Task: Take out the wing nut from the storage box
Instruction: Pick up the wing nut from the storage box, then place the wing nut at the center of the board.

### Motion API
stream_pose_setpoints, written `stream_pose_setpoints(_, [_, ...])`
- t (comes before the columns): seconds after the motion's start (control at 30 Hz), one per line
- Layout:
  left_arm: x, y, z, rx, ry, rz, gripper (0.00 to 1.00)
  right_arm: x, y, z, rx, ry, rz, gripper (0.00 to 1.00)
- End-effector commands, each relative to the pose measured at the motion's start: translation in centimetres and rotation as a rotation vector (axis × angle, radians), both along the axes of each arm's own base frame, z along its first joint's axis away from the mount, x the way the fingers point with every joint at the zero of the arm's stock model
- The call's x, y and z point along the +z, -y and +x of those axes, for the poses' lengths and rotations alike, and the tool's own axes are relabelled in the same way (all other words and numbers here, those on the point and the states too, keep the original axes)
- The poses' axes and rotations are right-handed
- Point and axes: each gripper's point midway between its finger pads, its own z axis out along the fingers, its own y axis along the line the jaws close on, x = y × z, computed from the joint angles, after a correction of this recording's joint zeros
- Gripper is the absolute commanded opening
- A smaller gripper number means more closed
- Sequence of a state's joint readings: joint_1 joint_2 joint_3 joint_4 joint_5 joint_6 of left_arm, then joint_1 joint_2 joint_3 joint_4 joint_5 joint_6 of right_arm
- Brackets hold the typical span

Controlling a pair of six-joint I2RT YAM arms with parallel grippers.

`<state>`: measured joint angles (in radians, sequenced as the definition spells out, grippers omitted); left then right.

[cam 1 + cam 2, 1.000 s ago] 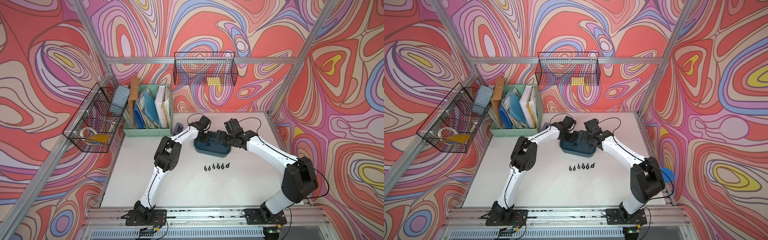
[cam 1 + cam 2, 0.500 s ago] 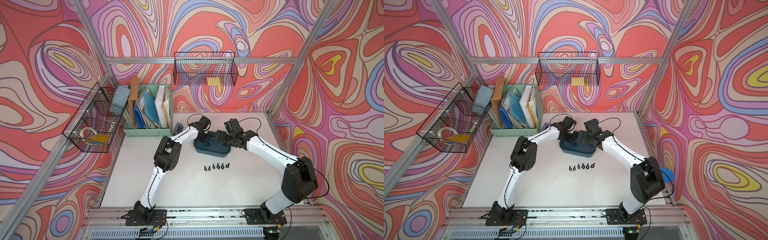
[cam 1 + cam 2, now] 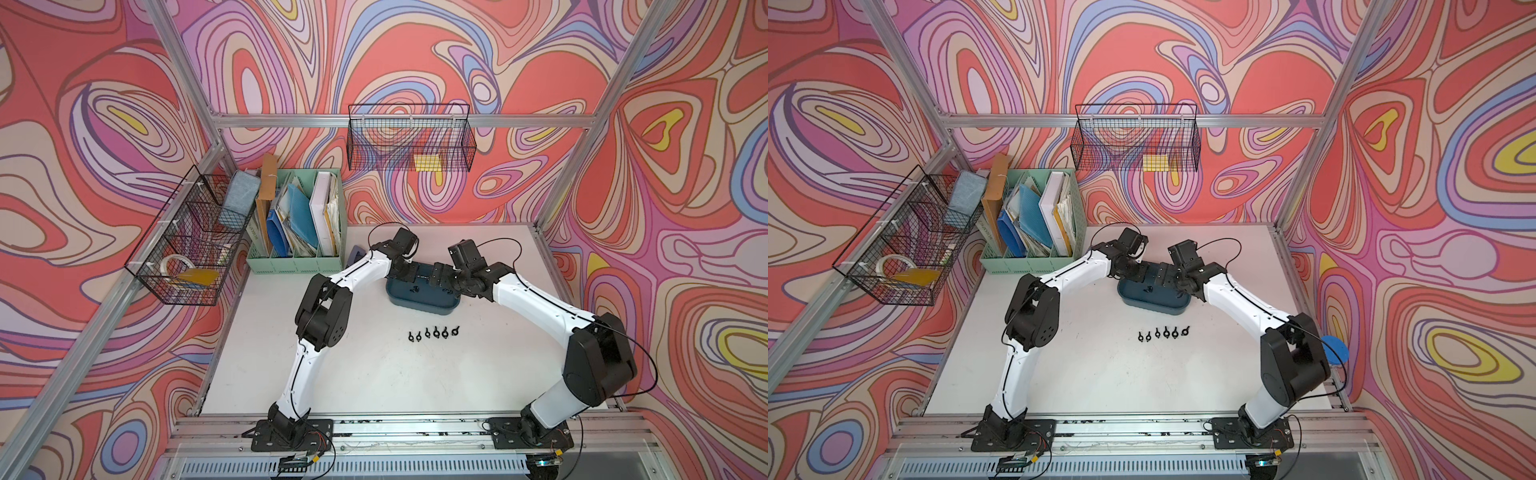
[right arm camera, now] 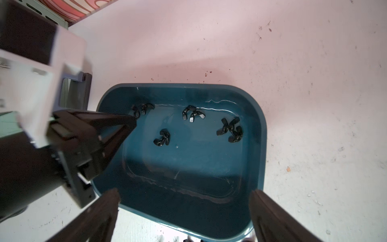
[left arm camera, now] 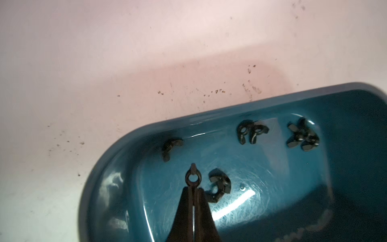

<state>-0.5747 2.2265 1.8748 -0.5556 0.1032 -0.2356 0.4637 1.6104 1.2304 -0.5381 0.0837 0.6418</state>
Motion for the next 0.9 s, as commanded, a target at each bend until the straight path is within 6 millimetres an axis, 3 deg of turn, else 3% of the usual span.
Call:
stream_pose_setpoints(0.0, [2.3, -0.4, 0.1, 0.019, 0.041, -0.024, 0.00, 0.9, 0.2, -0.1, -0.007, 0.023, 0.023, 0.98])
stream_pose_setpoints(0.4, [5.4, -0.8, -1.6, 0.017, 0.045, -0.079, 0.00, 1.3, -0.2, 0.0, 0.004, 0.035, 0.042, 0.98])
stream_pose_setpoints(0.63, [7.3, -1.1, -6.5, -0.039, -0.040, -0.222, 0.00, 1.4, -0.7, 0.3, 0.020, 0.046, 0.060, 0.98])
stream_pose_setpoints(0.87, [7.3, -4.4, -11.4, 0.013, -0.083, -0.224, 0.00, 1.2, -1.6, 0.5, 0.047, 0.048, 0.101, 0.98])
